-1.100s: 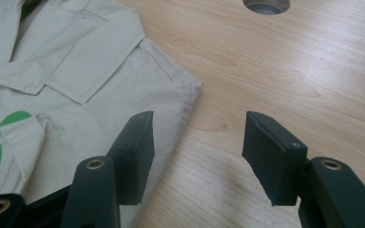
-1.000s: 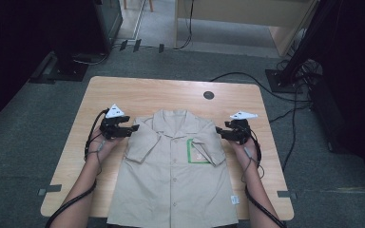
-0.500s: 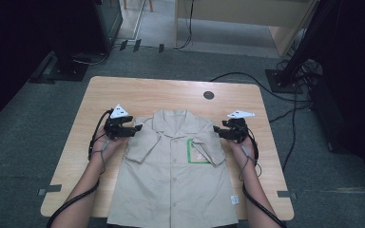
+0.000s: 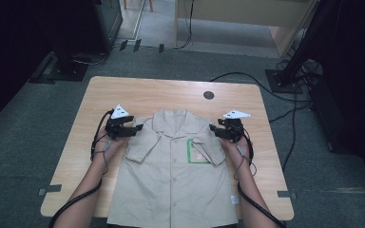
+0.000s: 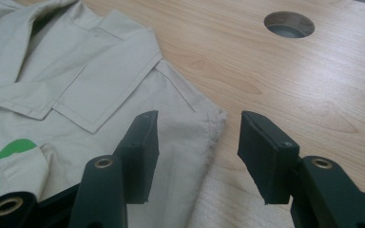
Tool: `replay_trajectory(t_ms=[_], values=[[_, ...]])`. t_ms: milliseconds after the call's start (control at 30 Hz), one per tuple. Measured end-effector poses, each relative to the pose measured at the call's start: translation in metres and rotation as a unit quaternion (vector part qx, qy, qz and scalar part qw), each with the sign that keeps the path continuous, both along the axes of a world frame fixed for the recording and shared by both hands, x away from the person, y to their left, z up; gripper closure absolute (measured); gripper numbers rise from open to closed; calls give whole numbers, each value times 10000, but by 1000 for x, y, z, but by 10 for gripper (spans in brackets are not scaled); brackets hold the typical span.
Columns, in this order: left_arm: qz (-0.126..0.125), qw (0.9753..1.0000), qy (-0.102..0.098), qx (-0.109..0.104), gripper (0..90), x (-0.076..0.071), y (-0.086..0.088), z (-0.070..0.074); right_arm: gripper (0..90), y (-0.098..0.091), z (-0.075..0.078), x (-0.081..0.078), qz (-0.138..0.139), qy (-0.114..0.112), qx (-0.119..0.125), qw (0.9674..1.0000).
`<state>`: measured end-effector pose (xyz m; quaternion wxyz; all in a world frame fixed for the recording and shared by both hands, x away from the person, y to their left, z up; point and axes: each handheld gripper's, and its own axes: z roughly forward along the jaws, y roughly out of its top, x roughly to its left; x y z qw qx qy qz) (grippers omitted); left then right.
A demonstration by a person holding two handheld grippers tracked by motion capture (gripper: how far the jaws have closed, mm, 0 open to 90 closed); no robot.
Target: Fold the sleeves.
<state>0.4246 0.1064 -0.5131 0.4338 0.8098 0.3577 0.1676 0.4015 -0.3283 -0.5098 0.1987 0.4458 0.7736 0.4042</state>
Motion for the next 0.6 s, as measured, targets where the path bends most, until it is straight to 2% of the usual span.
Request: replay_trajectory(t_ms=[233, 400, 500, 600], values=[[25, 9997, -74, 223, 384, -1, -3, -3, 517, 7, -6, 4, 0, 5, 10, 10000], [73, 9997, -81, 202, 392, -1, -6, -5, 536, 11, -8, 7, -46, 81, -33, 10000], [140, 9996, -45, 240, 438, 0, -7, -6, 554, 12, -10, 10, -81, 138, -10, 9999], [243, 9993, 12, 297, 528, 1, -6, -6, 580, 14, -13, 12, -92, 218, -47, 9997]])
